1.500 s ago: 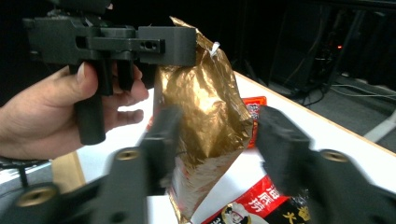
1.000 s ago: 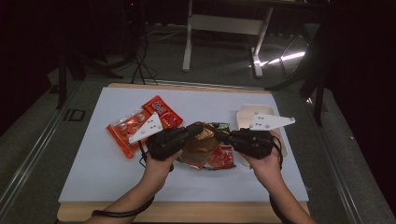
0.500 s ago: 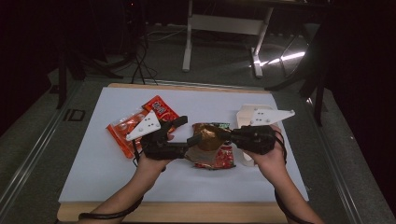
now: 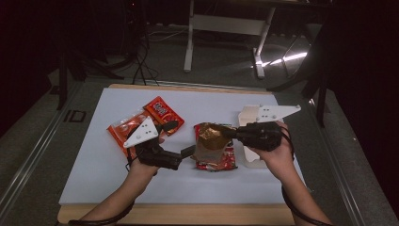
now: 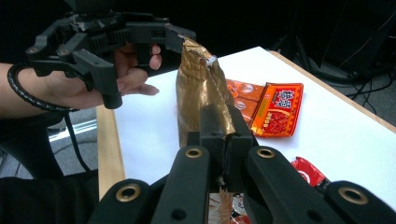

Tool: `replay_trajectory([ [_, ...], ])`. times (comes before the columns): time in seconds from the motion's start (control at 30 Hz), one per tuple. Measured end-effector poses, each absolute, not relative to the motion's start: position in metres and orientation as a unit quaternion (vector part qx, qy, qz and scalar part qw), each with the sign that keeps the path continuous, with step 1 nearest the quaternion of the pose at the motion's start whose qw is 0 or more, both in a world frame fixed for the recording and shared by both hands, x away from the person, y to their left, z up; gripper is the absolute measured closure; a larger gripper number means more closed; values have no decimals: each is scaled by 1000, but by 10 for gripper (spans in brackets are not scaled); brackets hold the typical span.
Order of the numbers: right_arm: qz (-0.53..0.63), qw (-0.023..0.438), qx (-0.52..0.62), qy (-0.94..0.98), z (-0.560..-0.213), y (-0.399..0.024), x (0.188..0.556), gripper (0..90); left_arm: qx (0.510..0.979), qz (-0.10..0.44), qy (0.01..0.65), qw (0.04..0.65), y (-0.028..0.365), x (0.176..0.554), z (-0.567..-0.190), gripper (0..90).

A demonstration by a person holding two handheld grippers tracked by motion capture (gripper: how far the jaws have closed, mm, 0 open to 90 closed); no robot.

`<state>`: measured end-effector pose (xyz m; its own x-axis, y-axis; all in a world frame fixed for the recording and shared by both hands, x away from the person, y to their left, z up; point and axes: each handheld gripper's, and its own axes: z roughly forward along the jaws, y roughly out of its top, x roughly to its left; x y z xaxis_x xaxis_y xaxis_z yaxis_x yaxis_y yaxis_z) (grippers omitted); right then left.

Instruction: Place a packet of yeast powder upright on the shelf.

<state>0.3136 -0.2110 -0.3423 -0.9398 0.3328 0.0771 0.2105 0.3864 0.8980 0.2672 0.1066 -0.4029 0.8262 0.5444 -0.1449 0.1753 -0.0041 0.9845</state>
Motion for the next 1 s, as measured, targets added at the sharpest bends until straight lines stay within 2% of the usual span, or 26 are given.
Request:
replay_trajectory([
  [0.47, 537, 96, 156, 824, -321, -237, 330, 895, 723, 154, 273, 616, 136, 250, -431, 12],
  [1.0, 526, 153, 183, 816, -300, -275, 359, 895, 729, 144, 305, 596, 157, 243, -469, 12],
])
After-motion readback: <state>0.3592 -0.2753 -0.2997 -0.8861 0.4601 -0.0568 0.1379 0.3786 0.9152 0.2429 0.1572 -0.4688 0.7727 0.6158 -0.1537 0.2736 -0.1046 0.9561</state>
